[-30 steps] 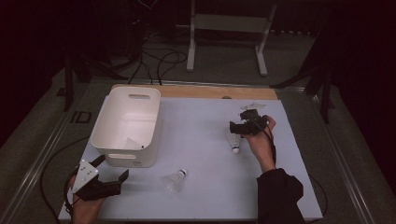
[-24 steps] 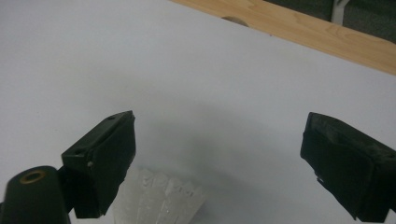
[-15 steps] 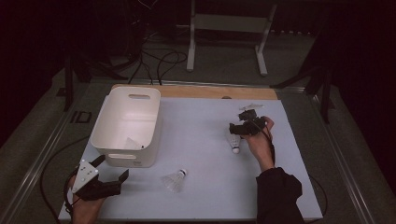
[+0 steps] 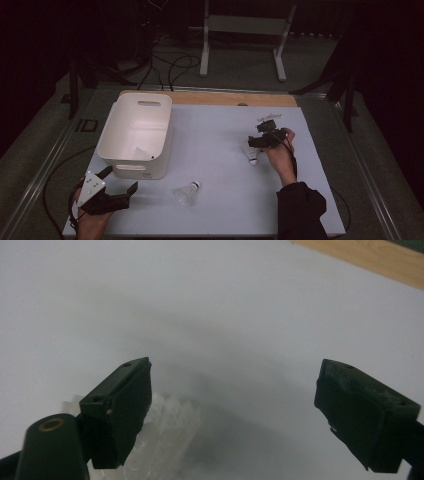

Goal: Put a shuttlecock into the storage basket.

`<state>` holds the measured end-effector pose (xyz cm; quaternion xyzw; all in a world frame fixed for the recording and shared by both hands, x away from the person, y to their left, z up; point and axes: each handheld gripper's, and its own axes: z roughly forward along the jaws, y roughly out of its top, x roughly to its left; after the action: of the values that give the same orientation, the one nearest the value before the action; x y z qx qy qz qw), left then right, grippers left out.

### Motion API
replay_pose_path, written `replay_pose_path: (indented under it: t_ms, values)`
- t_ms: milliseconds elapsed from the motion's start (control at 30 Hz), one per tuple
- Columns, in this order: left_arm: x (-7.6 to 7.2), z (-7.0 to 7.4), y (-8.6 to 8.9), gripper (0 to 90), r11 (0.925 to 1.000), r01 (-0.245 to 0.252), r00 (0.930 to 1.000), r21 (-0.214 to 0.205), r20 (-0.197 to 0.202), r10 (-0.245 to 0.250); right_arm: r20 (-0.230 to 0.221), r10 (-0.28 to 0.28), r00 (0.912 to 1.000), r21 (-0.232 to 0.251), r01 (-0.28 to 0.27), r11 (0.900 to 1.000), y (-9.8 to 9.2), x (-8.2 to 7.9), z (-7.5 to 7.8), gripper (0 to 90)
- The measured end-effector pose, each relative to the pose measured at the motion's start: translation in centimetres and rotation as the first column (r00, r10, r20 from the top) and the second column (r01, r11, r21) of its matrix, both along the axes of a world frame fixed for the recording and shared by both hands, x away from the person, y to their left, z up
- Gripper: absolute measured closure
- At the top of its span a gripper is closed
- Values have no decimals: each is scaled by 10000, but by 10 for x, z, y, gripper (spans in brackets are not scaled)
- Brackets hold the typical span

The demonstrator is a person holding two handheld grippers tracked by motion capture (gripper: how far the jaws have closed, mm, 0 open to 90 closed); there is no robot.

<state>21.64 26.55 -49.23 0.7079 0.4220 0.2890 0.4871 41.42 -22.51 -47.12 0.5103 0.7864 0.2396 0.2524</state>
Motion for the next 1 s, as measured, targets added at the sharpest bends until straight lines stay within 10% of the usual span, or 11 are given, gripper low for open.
replay_pose_path:
  t_ms: [667, 1000]
  values:
    - [0, 0, 0, 11, 10000, -9, 10000, 14, -7, 9, -399, 818, 9959, 475, -799, 9957, 5, -48, 10, 233]
    - [0, 0, 0, 11, 10000, -2, 10000, 10, -7, 2, -434, 1175, 9921, 303, -1162, 9928, 8, -57, 11, 549]
